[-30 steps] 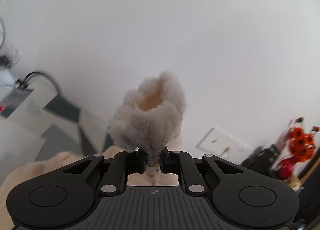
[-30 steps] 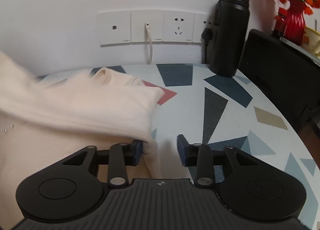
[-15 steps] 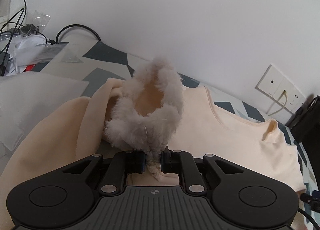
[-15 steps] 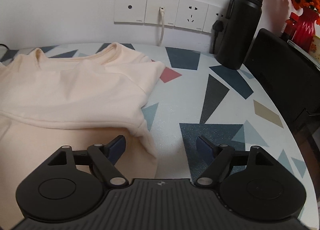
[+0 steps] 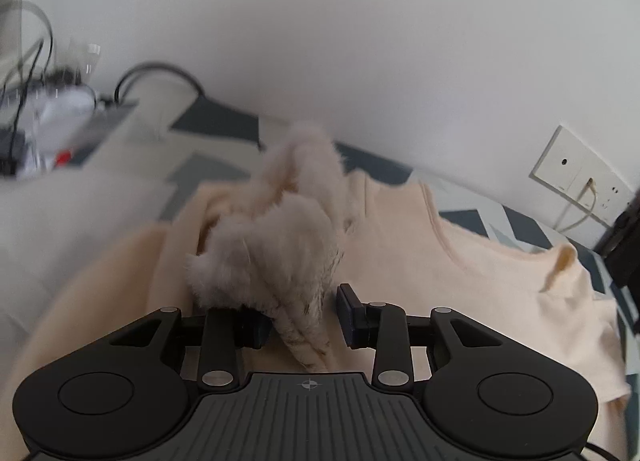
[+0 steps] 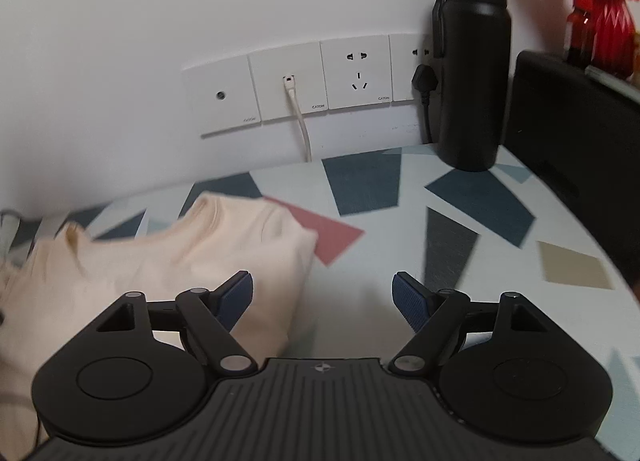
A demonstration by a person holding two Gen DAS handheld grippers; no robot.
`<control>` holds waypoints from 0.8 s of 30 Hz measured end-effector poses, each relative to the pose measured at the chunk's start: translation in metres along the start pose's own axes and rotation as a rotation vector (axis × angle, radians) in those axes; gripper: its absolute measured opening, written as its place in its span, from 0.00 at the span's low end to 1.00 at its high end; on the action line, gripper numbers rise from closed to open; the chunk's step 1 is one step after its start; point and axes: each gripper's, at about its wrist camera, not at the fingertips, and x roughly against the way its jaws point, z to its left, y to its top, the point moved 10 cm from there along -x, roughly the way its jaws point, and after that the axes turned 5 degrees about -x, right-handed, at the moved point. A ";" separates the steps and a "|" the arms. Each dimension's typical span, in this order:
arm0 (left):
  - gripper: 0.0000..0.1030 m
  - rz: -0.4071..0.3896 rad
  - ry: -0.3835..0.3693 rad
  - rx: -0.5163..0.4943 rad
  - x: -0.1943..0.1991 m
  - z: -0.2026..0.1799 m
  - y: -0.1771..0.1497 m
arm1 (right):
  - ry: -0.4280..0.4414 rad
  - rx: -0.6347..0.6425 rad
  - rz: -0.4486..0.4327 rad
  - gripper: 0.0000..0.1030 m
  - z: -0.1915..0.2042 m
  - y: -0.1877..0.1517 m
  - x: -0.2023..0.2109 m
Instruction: Fold clothes
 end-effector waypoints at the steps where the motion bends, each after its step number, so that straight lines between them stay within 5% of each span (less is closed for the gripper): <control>1: 0.40 0.008 0.000 -0.008 -0.002 -0.002 0.002 | 0.010 -0.008 0.005 0.77 0.003 0.002 -0.009; 3: 0.44 0.016 0.003 -0.024 -0.005 -0.006 0.004 | 0.024 -0.014 0.020 0.77 0.009 0.005 -0.026; 6: 0.36 0.007 0.011 -0.041 -0.008 -0.008 0.004 | 0.033 0.001 0.065 0.75 0.018 0.001 -0.050; 9: 0.18 -0.002 0.019 -0.058 -0.010 -0.011 0.004 | 0.069 0.007 0.103 0.43 0.024 -0.005 -0.064; 11: 0.15 -0.008 0.024 -0.069 -0.012 -0.013 0.004 | 0.086 -0.002 0.082 0.10 0.025 0.001 -0.065; 15: 0.13 -0.020 0.035 -0.092 -0.015 -0.016 0.004 | 0.082 -0.005 0.008 0.09 0.022 0.018 -0.064; 18: 0.14 -0.020 0.041 -0.093 -0.021 -0.016 0.001 | 0.062 0.013 0.049 0.11 0.019 0.013 -0.080; 22: 0.15 -0.018 0.052 -0.124 -0.023 -0.018 -0.001 | 0.015 -0.018 0.036 0.42 0.007 0.020 -0.077; 24: 0.16 -0.011 0.048 -0.121 -0.024 -0.017 -0.002 | 0.006 -0.053 0.036 0.45 -0.002 0.023 -0.066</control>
